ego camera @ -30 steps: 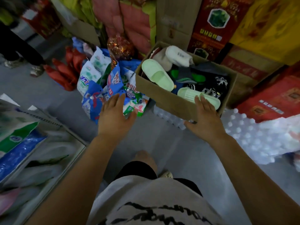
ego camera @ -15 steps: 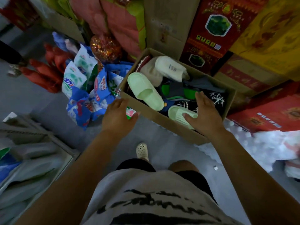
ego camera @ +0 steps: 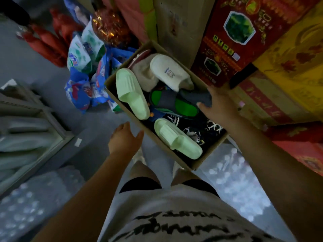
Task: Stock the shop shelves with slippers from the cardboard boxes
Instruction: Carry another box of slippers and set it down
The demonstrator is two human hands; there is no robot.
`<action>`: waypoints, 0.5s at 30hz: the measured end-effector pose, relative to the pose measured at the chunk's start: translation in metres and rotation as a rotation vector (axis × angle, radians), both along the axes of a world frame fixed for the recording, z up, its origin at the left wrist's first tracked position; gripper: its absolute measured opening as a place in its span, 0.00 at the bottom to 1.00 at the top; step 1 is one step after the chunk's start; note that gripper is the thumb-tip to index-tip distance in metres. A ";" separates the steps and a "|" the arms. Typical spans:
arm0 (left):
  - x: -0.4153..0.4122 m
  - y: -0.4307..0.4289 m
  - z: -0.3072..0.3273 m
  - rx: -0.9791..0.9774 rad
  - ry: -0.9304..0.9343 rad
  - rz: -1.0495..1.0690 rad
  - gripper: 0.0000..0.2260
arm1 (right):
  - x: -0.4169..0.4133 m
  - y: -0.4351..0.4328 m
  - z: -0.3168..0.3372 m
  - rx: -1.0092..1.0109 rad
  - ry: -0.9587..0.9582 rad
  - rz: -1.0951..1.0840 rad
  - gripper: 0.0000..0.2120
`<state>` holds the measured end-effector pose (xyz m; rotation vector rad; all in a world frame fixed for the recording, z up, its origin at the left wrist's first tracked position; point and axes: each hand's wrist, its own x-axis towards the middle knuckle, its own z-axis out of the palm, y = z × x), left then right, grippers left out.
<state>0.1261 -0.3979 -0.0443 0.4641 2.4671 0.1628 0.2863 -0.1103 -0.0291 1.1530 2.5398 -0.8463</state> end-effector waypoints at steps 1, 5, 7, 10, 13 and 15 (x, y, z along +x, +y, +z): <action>0.010 0.006 -0.005 -0.028 -0.021 0.040 0.33 | -0.002 0.012 -0.005 -0.006 -0.009 0.031 0.35; 0.035 0.031 -0.019 -0.065 -0.024 0.185 0.30 | -0.026 0.049 -0.021 -0.019 -0.053 0.092 0.30; 0.041 0.041 -0.029 -0.069 -0.014 0.249 0.29 | -0.039 0.062 -0.036 -0.052 -0.080 0.094 0.30; 0.042 0.051 -0.051 -0.059 -0.022 0.332 0.27 | -0.056 0.080 -0.064 -0.082 -0.132 0.059 0.33; 0.037 0.056 -0.080 0.044 -0.083 0.462 0.23 | -0.069 0.093 -0.089 -0.132 -0.103 0.005 0.30; 0.034 0.059 -0.095 0.097 -0.095 0.554 0.20 | -0.073 0.101 -0.104 -0.166 -0.081 -0.017 0.28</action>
